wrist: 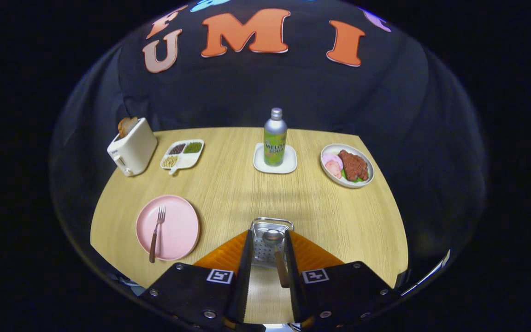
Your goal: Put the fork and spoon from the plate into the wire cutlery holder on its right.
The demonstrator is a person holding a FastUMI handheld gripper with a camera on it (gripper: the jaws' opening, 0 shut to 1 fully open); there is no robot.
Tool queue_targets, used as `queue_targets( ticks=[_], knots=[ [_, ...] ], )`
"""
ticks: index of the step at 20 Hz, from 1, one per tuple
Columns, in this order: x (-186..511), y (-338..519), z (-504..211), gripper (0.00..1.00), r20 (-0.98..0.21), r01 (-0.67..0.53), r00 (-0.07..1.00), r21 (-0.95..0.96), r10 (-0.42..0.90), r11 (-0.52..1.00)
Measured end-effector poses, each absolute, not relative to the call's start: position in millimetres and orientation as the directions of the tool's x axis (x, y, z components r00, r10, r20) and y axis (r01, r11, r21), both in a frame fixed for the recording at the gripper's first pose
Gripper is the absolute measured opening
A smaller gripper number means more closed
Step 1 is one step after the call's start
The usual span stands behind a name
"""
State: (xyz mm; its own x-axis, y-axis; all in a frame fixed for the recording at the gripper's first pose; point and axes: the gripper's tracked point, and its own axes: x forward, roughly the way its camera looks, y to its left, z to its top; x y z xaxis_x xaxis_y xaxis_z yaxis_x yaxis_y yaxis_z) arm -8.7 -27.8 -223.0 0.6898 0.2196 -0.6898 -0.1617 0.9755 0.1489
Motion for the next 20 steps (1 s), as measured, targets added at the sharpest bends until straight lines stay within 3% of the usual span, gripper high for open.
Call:
queue_targets(
  ticks=[5,10,14,19,20],
  knots=[
    [8,-41,-167,0.60,-0.485,-0.105,0.861,0.120,0.150,0.987],
    [6,-41,-102,0.81,-0.262,-0.092,0.958,0.103,0.116,0.990],
    [6,-28,-54,0.82,-0.077,-0.081,0.993,0.101,0.089,0.992],
    [1,4,-18,0.83,0.067,-0.150,0.987,0.106,0.144,0.983],
    [-1,14,-15,0.87,0.076,-0.167,0.984,0.113,0.160,0.979]
  ],
)
